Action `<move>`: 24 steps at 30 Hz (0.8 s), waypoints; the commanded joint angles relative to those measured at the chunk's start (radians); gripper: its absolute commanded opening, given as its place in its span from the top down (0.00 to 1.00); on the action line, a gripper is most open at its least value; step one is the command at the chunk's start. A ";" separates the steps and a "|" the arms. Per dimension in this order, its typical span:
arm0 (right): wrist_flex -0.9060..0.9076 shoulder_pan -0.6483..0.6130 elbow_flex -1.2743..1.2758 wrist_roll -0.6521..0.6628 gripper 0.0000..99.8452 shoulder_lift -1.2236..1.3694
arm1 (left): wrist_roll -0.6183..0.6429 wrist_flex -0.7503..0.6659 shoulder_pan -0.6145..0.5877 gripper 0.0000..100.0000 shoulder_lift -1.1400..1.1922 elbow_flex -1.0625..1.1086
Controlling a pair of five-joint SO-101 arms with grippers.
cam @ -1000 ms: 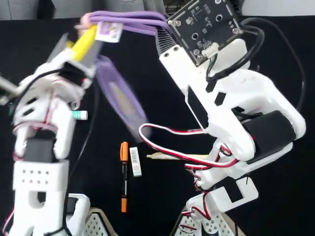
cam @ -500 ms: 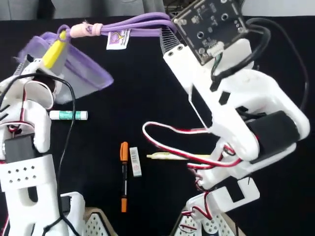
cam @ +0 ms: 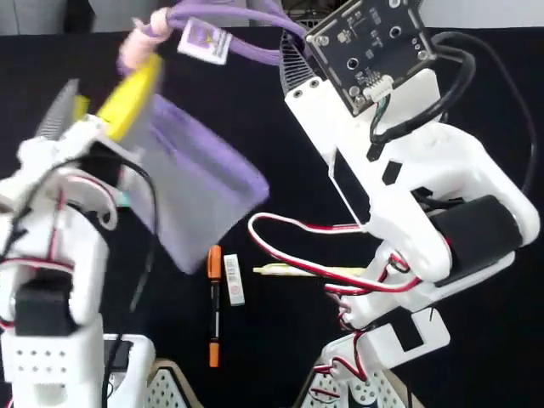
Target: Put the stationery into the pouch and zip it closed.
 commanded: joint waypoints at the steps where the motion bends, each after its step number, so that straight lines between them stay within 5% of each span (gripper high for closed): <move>1: 0.000 -0.009 -0.033 -0.008 0.99 0.015 | -0.006 0.049 0.229 0.60 -0.061 -0.058; 6: -0.014 -0.009 -0.033 -0.008 0.99 0.033 | -0.008 0.114 0.367 0.60 -0.046 -0.022; 16: -0.041 0.025 -0.038 -0.044 0.99 0.024 | -0.098 0.140 0.367 0.60 -0.057 -0.104; 24: -0.072 0.176 -0.176 -0.250 0.99 0.016 | -0.094 0.219 0.111 0.60 -0.043 -0.185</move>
